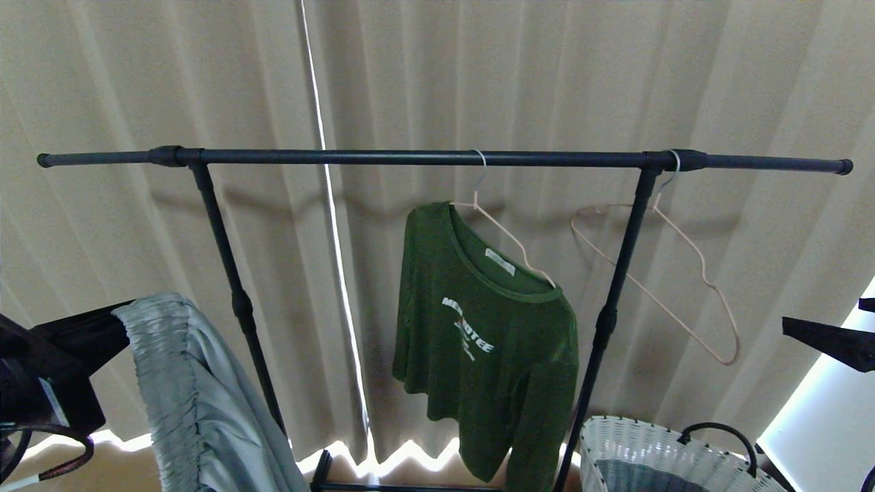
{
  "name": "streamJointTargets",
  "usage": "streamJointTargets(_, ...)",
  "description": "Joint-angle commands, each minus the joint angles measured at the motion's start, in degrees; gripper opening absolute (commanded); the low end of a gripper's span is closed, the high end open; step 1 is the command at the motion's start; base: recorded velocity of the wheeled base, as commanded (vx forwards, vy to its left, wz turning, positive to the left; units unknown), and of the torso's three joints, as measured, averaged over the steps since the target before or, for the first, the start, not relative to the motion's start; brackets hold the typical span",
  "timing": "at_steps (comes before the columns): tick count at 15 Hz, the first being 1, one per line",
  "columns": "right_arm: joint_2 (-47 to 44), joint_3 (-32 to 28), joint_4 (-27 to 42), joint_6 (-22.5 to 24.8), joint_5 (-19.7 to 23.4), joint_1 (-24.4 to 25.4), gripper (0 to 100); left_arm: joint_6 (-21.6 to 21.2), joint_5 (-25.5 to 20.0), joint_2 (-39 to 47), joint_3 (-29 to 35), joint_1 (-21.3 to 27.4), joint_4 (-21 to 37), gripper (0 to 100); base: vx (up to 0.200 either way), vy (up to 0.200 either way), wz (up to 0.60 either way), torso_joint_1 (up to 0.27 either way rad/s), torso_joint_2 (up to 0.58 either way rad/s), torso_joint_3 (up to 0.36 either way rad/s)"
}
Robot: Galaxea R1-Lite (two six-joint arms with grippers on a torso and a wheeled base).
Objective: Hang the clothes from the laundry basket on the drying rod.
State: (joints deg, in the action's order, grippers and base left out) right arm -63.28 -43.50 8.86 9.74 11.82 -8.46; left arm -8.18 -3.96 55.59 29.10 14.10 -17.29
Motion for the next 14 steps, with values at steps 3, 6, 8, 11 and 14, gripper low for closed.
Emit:
streamJointTargets(3,-3.3,-1.8,0.1,0.0,-0.2,2.2,100,-0.4,0.0,-0.1,-2.3,0.0,-0.3,0,0.200,0.000,0.00,0.009,0.00,0.001)
streamJointTargets(6,-8.2,-4.4,0.2,0.1,-2.8,3.9,100,-0.2,0.2,-0.4,-4.1,-0.4,-0.6,0,0.000,0.000,0.00,0.000,0.00,0.000)
streamJointTargets(8,-13.4,-7.2,0.0,-0.1,-4.9,5.2,100,-0.1,0.0,-0.4,-4.1,-0.3,-0.6,0,0.000,0.000,0.00,0.000,0.00,0.000)
streamJointTargets(11,-17.4,-8.4,-0.1,-0.5,-5.8,7.2,100,-0.1,0.0,-0.7,-4.7,-0.1,-0.4,0,0.000,0.000,0.00,0.000,0.00,0.000)
streamJointTargets(14,-21.5,-9.5,-0.1,-5.1,-7.2,9.3,100,-0.1,0.0,-0.8,-4.8,-0.2,-0.5,0,0.000,0.000,0.00,0.000,0.00,0.000)
